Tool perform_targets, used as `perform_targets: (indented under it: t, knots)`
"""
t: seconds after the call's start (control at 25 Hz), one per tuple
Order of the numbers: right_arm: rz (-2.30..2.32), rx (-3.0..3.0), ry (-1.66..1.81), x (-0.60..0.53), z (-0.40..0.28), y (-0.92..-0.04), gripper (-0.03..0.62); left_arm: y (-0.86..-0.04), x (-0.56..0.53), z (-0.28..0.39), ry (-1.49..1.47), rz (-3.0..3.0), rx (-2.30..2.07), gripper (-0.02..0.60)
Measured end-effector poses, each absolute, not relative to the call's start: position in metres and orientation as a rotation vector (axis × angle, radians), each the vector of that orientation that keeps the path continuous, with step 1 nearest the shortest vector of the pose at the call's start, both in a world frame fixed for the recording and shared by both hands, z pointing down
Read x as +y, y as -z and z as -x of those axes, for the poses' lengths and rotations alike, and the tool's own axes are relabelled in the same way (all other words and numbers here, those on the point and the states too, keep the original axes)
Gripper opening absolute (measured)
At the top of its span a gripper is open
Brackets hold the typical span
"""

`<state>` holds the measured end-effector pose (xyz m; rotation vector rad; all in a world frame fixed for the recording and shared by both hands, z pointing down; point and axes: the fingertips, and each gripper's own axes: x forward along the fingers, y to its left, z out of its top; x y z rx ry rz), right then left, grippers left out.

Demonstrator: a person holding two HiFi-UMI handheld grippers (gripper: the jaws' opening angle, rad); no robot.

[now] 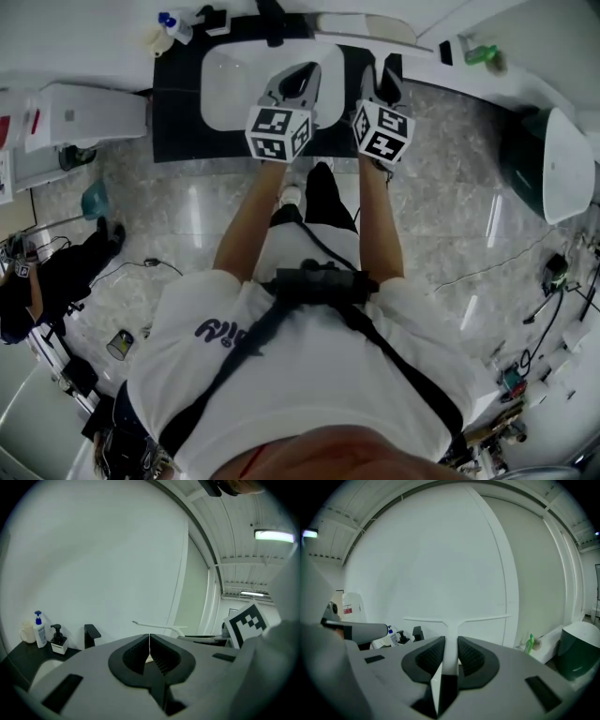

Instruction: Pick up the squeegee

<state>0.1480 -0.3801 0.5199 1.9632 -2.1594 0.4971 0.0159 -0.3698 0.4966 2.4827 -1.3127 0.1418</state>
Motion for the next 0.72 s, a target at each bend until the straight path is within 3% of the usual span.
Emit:
perform_targets:
  t: [0.72]
  knots:
    - [-2.17, -2.425, -0.006, -0.281, -0.097, -0.336, 0.095, -0.348, -0.297, 0.03, 0.024, -2.694, -1.476, 0.011]
